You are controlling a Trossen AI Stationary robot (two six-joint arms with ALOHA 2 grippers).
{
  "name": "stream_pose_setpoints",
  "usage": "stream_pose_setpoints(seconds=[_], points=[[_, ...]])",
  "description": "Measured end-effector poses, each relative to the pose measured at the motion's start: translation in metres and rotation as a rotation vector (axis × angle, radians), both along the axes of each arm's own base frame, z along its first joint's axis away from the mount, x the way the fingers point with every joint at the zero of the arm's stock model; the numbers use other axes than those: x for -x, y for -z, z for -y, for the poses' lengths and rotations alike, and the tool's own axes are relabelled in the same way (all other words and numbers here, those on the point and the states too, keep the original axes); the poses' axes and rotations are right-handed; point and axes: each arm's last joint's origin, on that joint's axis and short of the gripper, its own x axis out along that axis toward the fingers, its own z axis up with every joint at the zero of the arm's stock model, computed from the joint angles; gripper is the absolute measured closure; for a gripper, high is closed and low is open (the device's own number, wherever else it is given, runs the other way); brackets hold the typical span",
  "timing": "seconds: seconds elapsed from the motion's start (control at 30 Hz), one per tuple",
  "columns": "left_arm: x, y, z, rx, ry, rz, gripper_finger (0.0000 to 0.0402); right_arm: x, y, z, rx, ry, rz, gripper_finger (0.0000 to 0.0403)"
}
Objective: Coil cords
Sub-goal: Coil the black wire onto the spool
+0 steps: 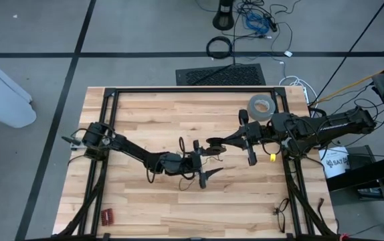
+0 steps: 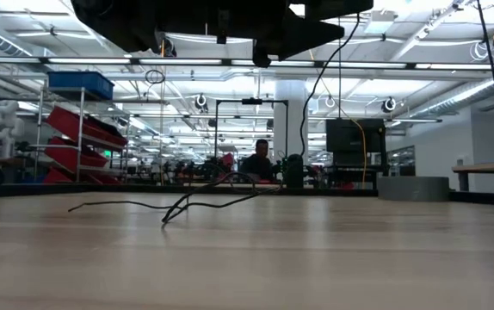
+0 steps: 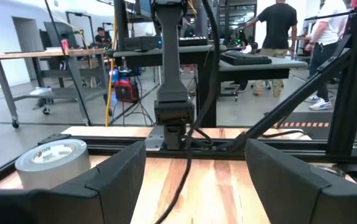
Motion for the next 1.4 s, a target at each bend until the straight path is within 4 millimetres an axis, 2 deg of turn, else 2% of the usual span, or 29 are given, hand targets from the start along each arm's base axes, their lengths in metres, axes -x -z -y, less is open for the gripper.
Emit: stream_pose_setpoints(seconds=[0.33, 0.77, 1.13, 1.4], points=[[-0.002, 0.0, -0.009, 0.017, -0.009, 0.0, 0.0165, 0.0, 0.0, 0.0, 0.0, 0.0, 0.0, 0.0403], [-0.004, 0.002, -0.014, 0.037, 0.031, -0.019, 0.0183, 0.0, -0.001, 0.0, 0.006, 0.0, 0.009, 0.0403], [-0.004, 0.002, -0.014, 0.033, 0.031, -0.019, 0.0248, 0.0, -0.001, 0.0, 0.006, 0.0, 0.008, 0.0403], [-0.004, 0.004, -0.014, 0.029, 0.029, -0.04, 0.032, 0.0, -0.001, 0.0, 0.006, 0.0, 0.008, 0.0403]])
